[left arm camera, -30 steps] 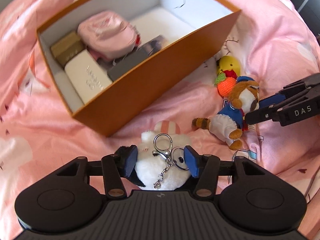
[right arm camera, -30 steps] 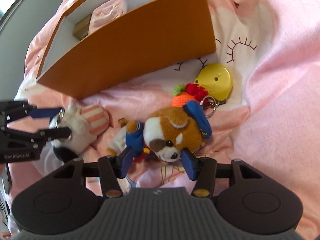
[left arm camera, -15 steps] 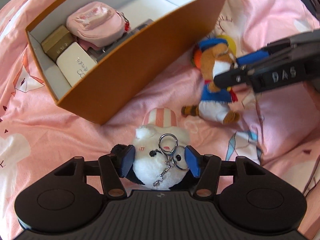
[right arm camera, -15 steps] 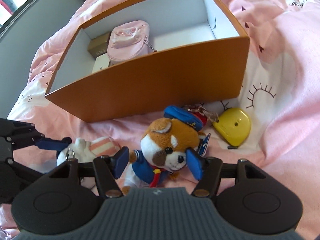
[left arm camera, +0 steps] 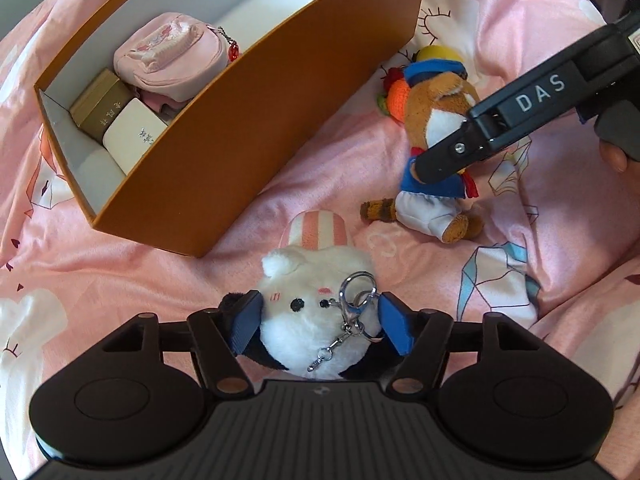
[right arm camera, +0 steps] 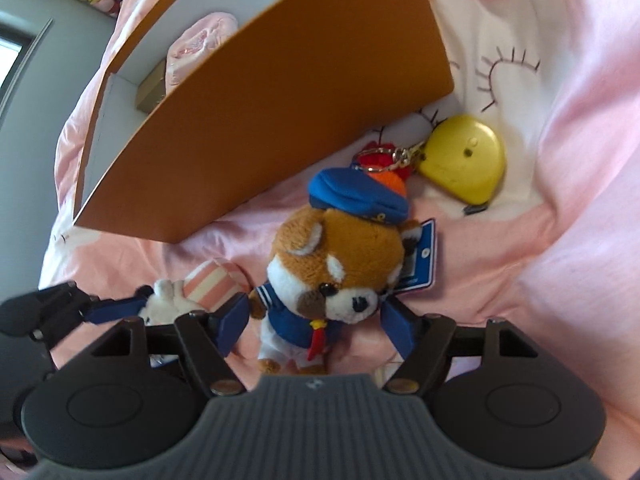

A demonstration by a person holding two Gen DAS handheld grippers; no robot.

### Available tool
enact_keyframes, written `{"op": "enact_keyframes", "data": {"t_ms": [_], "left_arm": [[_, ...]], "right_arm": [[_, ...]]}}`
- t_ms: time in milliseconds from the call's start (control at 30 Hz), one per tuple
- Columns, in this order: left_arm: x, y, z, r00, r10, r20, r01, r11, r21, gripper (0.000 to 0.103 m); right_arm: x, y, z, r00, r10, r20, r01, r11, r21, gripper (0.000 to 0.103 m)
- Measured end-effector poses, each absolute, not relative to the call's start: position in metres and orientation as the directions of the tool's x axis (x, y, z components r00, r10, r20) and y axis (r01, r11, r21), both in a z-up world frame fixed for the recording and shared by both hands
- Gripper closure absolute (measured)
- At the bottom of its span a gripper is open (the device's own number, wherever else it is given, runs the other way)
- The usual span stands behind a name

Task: Organize objects
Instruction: 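Lift the bunny plush with the left gripper while the right gripper grasps the red panda plush, then carry the bunny plush and red panda plush over the orange box with both grippers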

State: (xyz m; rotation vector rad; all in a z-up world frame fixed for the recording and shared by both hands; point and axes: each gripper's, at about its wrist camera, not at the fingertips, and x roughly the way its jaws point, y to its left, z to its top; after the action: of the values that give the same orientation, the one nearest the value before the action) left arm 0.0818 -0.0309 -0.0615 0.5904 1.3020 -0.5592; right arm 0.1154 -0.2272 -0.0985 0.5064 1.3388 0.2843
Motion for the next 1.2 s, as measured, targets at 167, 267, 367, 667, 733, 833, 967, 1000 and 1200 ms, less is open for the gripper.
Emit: {"op": "enact_keyframes", "data": {"t_ms": [167, 267, 367, 667, 733, 833, 967, 1000, 1200], "left_arm": [[0.086, -0.029, -0.067, 0.14, -0.053, -0.989, 0.687, 0.724, 0.059, 0.009], [0.088, -0.032, -0.09, 0.125, 0.039, -0.991, 0.701, 0.704, 0.116, 0.005], [0.089, -0.029, -0.094, 0.146, 0.051, -0.988, 0.673, 0.727, 0.136, 0.013], [0.087, -0.003, -0.065, 0.194, -0.068, -0.979, 0.541, 0.839, 0.049, 0.016], [0.086, 0.001, -0.062, 0.209, -0.076, -0.975, 0.518, 0.854, 0.044, 0.016], [0.081, 0.001, -0.056, 0.238, -0.079, -0.968, 0.502, 0.863, 0.053, 0.016], [0.08, 0.008, -0.05, 0.268, -0.087, -0.959, 0.461, 0.886, 0.049, 0.024], [0.078, 0.008, -0.048, 0.282, -0.089, -0.955, 0.451, 0.891, 0.05, 0.024], [0.068, 0.014, -0.026, 0.331, -0.17, -0.928, 0.392, 0.919, -0.029, 0.029]], "right_arm": [[0.116, -0.206, -0.095, 0.231, 0.449, -0.863, 0.011, 0.886, 0.464, 0.029], [0.118, -0.19, -0.095, 0.232, 0.433, -0.871, -0.048, 0.899, 0.435, 0.03], [0.118, -0.183, -0.095, 0.247, 0.429, -0.869, -0.084, 0.903, 0.422, 0.036], [0.114, -0.183, -0.087, 0.272, 0.429, -0.861, -0.142, 0.903, 0.405, 0.042], [0.114, -0.186, -0.085, 0.277, 0.425, -0.862, -0.156, 0.905, 0.396, 0.042], [0.114, -0.188, -0.082, 0.279, 0.418, -0.864, -0.163, 0.908, 0.387, 0.041], [0.112, -0.191, -0.08, 0.29, 0.413, -0.863, -0.169, 0.91, 0.379, 0.042], [0.111, -0.193, -0.079, 0.297, 0.414, -0.861, -0.169, 0.91, 0.379, 0.043], [0.104, -0.201, -0.062, 0.347, 0.404, -0.846, -0.21, 0.913, 0.35, 0.047]]}}
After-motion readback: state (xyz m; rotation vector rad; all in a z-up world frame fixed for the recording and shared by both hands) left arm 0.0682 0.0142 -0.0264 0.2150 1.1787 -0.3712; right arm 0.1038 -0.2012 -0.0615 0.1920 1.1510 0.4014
